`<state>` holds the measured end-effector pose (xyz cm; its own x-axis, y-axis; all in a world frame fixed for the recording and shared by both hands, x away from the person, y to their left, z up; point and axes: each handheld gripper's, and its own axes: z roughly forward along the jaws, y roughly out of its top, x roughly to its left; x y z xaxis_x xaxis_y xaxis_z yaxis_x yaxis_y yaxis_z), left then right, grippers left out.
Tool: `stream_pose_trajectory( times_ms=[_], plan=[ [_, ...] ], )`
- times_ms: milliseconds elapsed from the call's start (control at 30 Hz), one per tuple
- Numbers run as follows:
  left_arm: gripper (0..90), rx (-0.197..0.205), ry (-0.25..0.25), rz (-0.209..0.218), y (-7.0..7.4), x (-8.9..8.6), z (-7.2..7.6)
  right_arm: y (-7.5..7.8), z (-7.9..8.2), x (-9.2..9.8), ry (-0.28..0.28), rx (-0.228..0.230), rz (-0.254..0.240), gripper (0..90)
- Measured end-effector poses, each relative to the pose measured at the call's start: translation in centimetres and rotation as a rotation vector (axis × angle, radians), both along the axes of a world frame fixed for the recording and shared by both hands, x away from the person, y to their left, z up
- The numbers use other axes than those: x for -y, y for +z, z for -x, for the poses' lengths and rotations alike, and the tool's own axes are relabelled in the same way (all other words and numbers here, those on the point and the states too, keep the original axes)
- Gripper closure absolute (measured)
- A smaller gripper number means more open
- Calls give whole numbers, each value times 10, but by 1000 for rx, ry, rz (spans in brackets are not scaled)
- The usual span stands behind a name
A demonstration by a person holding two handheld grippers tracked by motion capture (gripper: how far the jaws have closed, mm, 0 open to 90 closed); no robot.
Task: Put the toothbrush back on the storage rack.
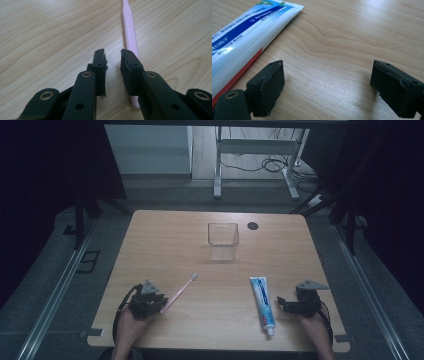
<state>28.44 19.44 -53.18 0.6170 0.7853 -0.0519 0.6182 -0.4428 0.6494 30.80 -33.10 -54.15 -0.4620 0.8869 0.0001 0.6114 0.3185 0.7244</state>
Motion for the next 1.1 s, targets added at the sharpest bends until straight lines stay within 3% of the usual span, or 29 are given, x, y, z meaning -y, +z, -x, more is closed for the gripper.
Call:
stream_pose_trajectory(
  times_ms=[300, 733, 1100],
  plan=[
    [734, -6, -26, 7, 0, 10, 10, 0, 0, 0, 0, -1, 0, 116],
    [708, -13, -59, 18, 0, 22, 13, 0, 0, 0, 0, -1, 1, 116],
    [663, -26, -41, 28, 1, 16, 10, 0, 0, 0, 0, -2, 0, 116]
  ],
)
